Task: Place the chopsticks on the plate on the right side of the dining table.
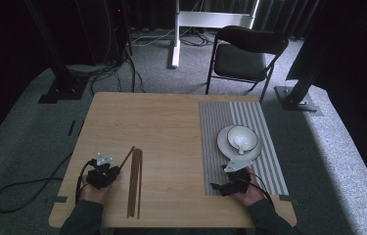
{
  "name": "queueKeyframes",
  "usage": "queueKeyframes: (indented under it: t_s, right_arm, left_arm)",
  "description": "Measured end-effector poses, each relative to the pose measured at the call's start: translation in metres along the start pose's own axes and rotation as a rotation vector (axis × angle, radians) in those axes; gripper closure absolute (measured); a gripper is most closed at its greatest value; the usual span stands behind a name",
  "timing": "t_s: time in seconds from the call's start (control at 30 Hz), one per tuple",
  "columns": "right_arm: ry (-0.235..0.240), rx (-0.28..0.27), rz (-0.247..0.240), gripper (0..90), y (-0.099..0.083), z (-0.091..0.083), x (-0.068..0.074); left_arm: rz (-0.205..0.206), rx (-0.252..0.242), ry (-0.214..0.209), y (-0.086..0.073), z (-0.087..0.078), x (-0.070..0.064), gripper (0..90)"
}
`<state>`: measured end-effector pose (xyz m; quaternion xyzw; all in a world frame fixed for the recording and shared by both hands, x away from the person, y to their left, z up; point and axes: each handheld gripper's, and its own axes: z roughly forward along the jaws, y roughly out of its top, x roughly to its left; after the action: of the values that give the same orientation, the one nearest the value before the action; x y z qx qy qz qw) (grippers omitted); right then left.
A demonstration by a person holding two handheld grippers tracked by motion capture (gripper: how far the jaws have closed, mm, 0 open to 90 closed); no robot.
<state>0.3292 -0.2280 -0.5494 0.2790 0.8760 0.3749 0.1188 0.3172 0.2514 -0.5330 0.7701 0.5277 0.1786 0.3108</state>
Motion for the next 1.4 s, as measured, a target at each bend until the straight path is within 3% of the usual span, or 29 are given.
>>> queueKeyframes:
  t_s: [0.23,0.4,0.63,1.0,1.4]
  right_arm:
    - [0.0,0.0,0.001,11.3,0.0,0.0,0.0]
    - [0.0,0.0,0.001,11.3,0.0,0.0,0.0]
    - [0.0,0.0,0.001,11.3,0.0,0.0,0.0]
    - [0.0,0.0,0.001,11.3,0.0,0.0,0.0]
    - [0.0,0.001,0.001,11.3,0.0,0.0,0.0]
  left_arm:
    - [-0.007,-0.007,-0.007,0.005,0.005,0.004,84.3]
    - [0.01,-0.002,0.001,0.011,0.009,0.005,84.5]
    - [0.025,0.006,0.008,0.016,0.013,0.003,84.7]
    - [0.027,-0.02,0.01,0.024,0.01,0.001,84.8]
    - [0.048,-0.043,-0.014,0.037,0.009,-0.008,84.8]
